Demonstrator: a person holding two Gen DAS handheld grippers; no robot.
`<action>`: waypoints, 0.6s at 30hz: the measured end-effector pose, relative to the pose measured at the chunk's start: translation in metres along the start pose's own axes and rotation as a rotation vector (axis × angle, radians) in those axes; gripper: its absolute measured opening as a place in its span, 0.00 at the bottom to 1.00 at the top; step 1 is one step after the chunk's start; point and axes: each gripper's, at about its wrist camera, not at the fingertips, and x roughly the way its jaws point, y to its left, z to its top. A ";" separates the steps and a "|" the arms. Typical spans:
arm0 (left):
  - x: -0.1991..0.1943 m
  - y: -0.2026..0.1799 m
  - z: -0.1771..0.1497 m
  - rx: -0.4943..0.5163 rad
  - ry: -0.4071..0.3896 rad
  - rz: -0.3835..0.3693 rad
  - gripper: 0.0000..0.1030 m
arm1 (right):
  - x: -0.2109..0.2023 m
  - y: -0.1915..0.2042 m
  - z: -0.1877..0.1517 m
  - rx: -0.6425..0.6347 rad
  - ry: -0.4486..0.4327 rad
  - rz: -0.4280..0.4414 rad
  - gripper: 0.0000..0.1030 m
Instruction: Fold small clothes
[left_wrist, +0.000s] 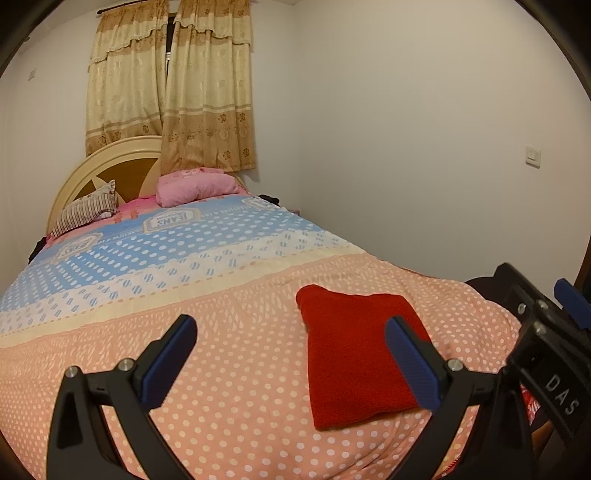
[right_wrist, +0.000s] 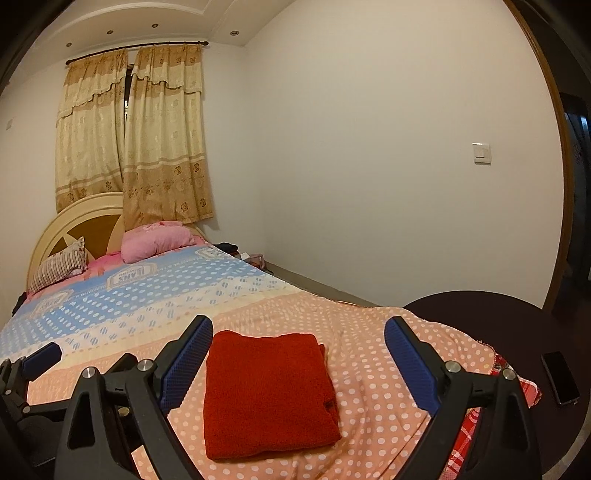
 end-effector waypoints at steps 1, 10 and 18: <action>0.000 0.000 0.000 0.000 0.002 0.001 1.00 | 0.001 -0.001 0.001 0.005 0.001 0.001 0.92; -0.002 0.002 0.000 -0.002 0.001 -0.002 1.00 | 0.003 0.000 0.000 0.001 0.006 -0.001 0.92; 0.000 0.000 -0.002 -0.003 0.005 -0.002 1.00 | 0.001 0.000 0.001 0.002 0.002 -0.006 0.92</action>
